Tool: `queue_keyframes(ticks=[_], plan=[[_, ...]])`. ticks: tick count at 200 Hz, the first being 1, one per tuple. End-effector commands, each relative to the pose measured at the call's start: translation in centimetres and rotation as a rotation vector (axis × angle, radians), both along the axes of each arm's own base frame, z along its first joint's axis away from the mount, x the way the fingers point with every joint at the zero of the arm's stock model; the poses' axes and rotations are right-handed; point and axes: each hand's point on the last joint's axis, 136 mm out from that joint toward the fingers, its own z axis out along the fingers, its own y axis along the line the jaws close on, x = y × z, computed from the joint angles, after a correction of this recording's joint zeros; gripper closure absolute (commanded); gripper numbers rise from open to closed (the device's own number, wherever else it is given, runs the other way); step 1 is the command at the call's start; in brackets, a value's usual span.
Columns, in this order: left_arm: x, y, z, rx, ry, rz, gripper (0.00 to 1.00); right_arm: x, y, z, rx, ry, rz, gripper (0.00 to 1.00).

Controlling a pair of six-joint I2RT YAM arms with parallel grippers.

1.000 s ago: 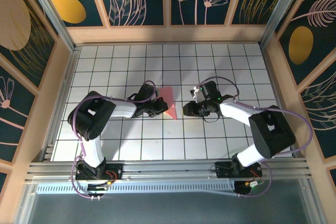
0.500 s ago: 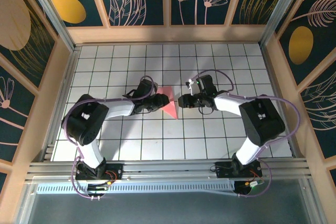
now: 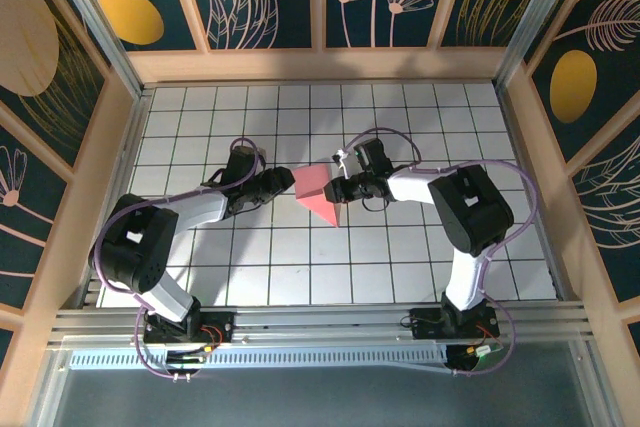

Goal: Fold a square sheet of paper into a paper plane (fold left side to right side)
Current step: Fourth fold the wing at the center of the table.

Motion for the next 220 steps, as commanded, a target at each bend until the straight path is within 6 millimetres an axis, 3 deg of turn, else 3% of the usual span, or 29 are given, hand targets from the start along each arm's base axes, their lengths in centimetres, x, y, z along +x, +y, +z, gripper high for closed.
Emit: queue_keyframes(ticks=[1, 20, 53, 73, 82, 128, 169, 203, 220], plan=[[0.1, -0.3, -0.3, -0.024, 0.004, -0.029, 0.49, 0.6, 1.0, 1.4, 0.034, -0.045, 0.031, 0.82], [0.4, -0.6, -0.5, -0.044, 0.006, -0.039, 0.48, 0.4, 0.7, 2.1, 0.037, -0.055, 0.027, 1.0], [1.0, -0.9, -0.6, -0.068, 0.004, -0.054, 0.46, -0.2, -0.1, 3.5, 0.071, -0.073, 0.004, 1.0], [1.5, -1.5, 0.4, -0.098, -0.022, -0.075, 0.46, -0.7, -0.4, 4.3, 0.11, -0.072, -0.006, 1.0], [1.5, -1.8, -0.7, -0.1, 0.003, -0.086, 0.46, -0.8, -0.5, 4.5, 0.122, -0.073, -0.01, 1.0], [2.6, -3.1, -0.8, -0.136, 0.004, -0.129, 0.48, -0.9, -0.7, 4.7, 0.131, -0.069, -0.015, 1.0], [3.5, -3.7, -2.2, -0.126, 0.027, -0.148, 0.51, -0.9, -0.8, 4.7, 0.133, -0.068, -0.02, 1.0], [4.0, -4.0, -3.1, -0.118, 0.04, -0.153, 0.55, -0.9, -1.1, 4.7, 0.133, -0.069, -0.03, 1.0], [4.3, -4.2, -3.1, -0.124, 0.036, -0.157, 0.62, -1.0, -1.2, 4.7, 0.135, -0.066, -0.033, 1.0]])
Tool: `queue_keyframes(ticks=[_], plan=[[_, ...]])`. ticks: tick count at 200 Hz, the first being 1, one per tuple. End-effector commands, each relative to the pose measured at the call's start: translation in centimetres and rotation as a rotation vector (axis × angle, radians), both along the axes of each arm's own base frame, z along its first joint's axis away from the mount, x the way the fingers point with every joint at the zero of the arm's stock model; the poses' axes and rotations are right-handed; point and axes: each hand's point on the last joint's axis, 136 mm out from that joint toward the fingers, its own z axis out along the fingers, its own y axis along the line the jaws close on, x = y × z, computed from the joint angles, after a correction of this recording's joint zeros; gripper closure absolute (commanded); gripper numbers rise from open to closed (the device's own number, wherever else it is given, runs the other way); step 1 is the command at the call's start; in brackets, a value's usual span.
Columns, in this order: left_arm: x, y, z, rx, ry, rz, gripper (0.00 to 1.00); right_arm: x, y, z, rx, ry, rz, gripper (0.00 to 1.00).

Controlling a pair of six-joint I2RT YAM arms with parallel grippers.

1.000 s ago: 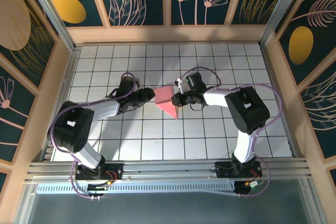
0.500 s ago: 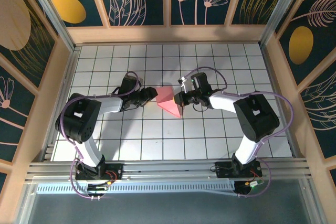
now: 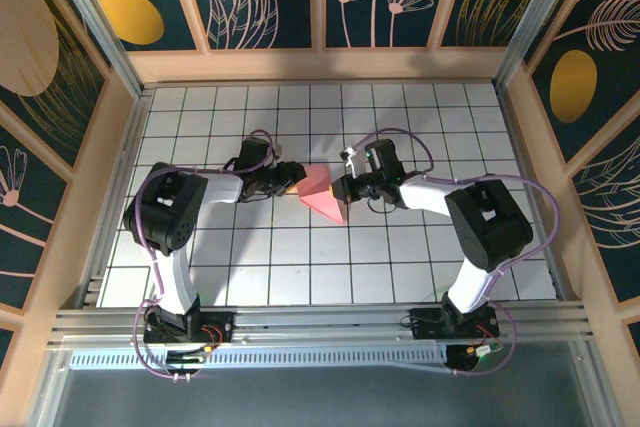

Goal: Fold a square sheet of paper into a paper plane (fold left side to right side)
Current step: Fourth fold the wing at the center of the table.

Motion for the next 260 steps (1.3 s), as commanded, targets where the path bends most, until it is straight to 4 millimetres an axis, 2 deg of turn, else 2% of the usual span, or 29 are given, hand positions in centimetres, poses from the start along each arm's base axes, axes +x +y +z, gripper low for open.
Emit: queue_keyframes(ticks=[1, 19, 45, 65, 96, 133, 161, 185, 218, 260], plan=[[0.8, -0.5, 0.2, -0.015, -0.028, -0.025, 0.63, 0.2, -0.3, 1.2, 0.03, -0.021, -0.013, 1.0], [0.9, -0.7, 0.5, -0.028, -0.033, -0.026, 0.78, 0.3, -0.6, 1.1, 0.019, -0.017, -0.026, 1.0], [0.8, -0.6, 1.2, -0.032, -0.046, -0.021, 0.93, 1.0, -1.6, 1.7, -0.029, -0.04, -0.083, 0.71], [0.6, -0.5, 1.9, -0.037, -0.052, -0.02, 0.95, 1.2, -2.7, 2.7, -0.075, -0.065, -0.132, 0.62], [0.2, -0.5, 2.7, -0.04, -0.049, -0.027, 0.95, 0.9, -4.7, 3.8, -0.233, -0.111, -0.217, 0.59], [0.0, -0.6, 3.4, -0.043, -0.045, -0.026, 0.95, -2.3, -3.2, 3.8, -0.398, -0.139, -0.224, 0.58], [-0.1, -0.8, 4.0, -0.048, -0.048, -0.028, 0.95, -4.3, -1.7, 2.2, -0.483, -0.144, -0.22, 0.53], [-0.2, -1.0, 4.5, -0.053, -0.052, -0.031, 0.95, -5.1, -0.8, 0.4, -0.56, -0.152, -0.21, 0.49], [-0.4, -1.4, 4.6, -0.052, -0.045, -0.041, 0.95, -5.2, 0.2, -1.1, -0.66, -0.195, -0.212, 0.47], [-0.6, -1.6, 4.6, -0.053, -0.038, -0.048, 0.94, -5.0, 1.2, -2.3, -0.714, -0.228, -0.199, 0.5]])
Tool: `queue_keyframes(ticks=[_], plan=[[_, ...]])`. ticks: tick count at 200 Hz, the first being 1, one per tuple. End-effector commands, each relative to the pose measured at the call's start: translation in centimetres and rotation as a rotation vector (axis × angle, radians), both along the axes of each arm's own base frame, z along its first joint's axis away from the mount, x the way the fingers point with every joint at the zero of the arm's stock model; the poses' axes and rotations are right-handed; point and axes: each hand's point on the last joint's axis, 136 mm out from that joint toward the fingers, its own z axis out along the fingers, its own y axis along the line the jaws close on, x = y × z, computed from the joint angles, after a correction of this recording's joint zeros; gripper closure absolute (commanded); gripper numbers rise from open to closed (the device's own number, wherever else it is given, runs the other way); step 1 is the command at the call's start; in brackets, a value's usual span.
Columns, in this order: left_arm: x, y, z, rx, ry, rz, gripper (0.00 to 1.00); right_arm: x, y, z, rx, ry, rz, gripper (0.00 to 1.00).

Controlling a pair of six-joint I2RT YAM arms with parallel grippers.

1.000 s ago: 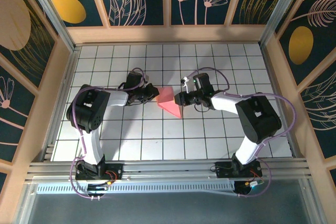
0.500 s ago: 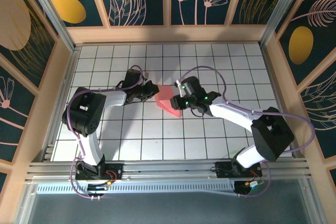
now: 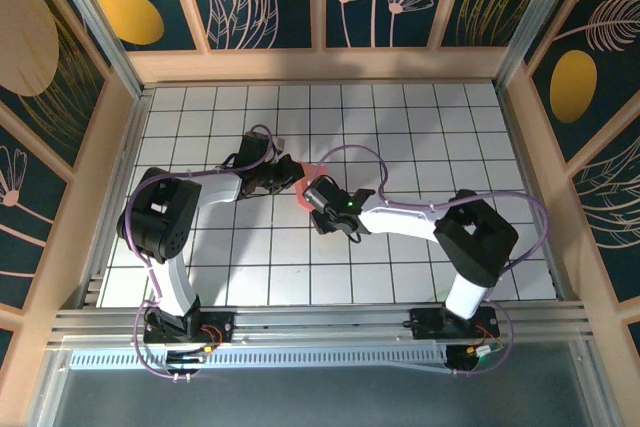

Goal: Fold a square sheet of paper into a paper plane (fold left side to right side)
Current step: Fourth fold the wing at the center of the table.

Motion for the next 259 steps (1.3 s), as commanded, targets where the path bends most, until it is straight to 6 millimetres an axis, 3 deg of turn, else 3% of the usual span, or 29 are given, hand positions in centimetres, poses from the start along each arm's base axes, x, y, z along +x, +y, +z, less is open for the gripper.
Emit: queue_keyframes(ticks=[1, 31, 34, 49, 126, 170, 209, 246, 249, 259], plan=[[0.0, -0.6, 1.7, -0.025, -0.005, -0.012, 0.94, 1.0, -0.1, 0.1, -0.057, -0.055, -0.04, 0.5], [-0.1, -0.7, 1.9, -0.032, -0.004, -0.014, 0.94, 1.1, 0.2, -0.5, -0.071, -0.058, -0.038, 0.54], [0.5, -1.0, 3.0, -0.044, -0.029, -0.014, 0.94, 1.1, 0.2, -0.6, -0.075, -0.058, -0.038, 0.54], [0.6, -1.1, 3.2, -0.046, -0.033, -0.015, 0.94, 1.1, 0.1, -0.9, -0.089, -0.062, -0.038, 0.55], [0.6, -0.9, 2.7, -0.028, -0.027, -0.009, 0.94, 1.0, -0.7, -1.2, -0.115, -0.074, -0.05, 0.67], [0.6, -0.7, 2.4, -0.013, -0.024, -0.005, 0.93, 1.0, -0.7, -1.4, -0.122, -0.073, -0.046, 0.81], [0.8, 0.1, 2.7, 0.01, -0.052, 0.025, 0.78, 0.9, -0.9, -1.7, -0.134, -0.07, -0.044, 1.0], [0.2, 3.5, 2.2, 0.015, -0.038, 0.101, 0.65, 0.7, -1.0, -2.1, -0.142, -0.062, -0.033, 1.0], [0.1, 3.7, 3.1, 0.01, -0.057, 0.105, 0.64, 0.7, -1.0, -2.1, -0.143, -0.062, -0.032, 1.0], [0.0, 4.8, 3.4, 0.027, -0.065, 0.119, 0.62, 0.7, -0.9, -2.1, -0.139, -0.06, -0.025, 1.0]])
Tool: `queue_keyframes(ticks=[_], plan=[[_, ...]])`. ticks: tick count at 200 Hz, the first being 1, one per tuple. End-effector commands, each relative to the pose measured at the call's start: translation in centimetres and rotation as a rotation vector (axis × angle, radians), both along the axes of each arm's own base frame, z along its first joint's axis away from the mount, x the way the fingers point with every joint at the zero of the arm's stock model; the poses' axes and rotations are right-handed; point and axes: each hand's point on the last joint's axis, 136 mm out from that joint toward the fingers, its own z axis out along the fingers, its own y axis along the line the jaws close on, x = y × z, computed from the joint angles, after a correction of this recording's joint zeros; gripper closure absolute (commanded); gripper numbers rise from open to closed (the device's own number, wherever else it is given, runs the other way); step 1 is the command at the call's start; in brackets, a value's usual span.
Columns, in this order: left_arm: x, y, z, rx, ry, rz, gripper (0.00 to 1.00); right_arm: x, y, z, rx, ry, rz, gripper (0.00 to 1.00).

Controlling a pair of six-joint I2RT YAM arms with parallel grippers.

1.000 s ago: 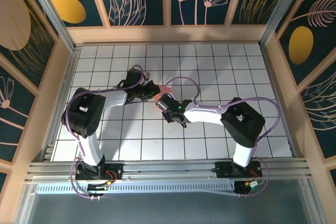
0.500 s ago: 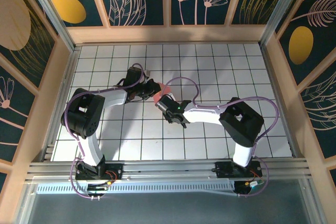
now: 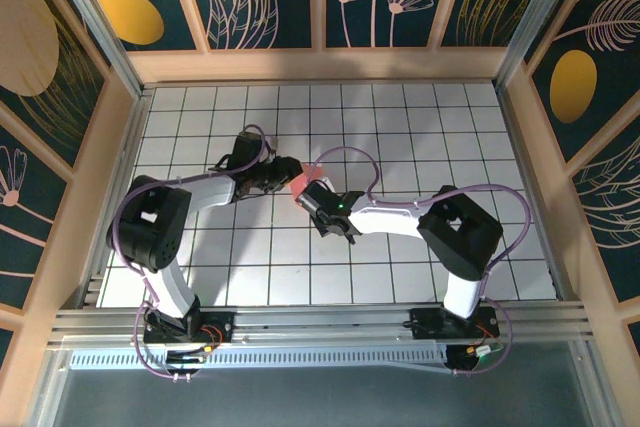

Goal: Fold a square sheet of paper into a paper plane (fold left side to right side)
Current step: Fourth fold the wing at the center of the table.

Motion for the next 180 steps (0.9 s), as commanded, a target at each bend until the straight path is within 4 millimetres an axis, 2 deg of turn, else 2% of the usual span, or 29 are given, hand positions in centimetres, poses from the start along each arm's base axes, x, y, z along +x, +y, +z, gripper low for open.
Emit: queue_keyframes(ticks=[1, 53, 74, 141, 180], plan=[[0.3, 2.6, 1.9, 0.015, -0.05, 0.054, 0.62, -0.4, -0.2, -0.6, -0.029, 0.005, 0.007, 1.0], [-1.3, 8.3, 2.3, 0.067, -0.046, 0.14, 0.55, -0.8, 0.5, -1.3, -0.023, 0.063, 0.054, 1.0], [-2.2, 9.7, 1.9, 0.087, -0.035, 0.156, 0.54, -1.1, 0.6, -1.8, -0.034, 0.09, 0.072, 1.0], [-4.0, 9.7, 0.1, 0.097, 0.008, 0.111, 0.55, -1.9, 1.7, -1.6, 0.114, 0.224, 0.116, 1.0], [-4.9, 8.4, 0.0, 0.03, 0.008, 0.056, 0.58, -2.8, 1.8, -0.8, 0.362, 0.429, 0.118, 1.0]])
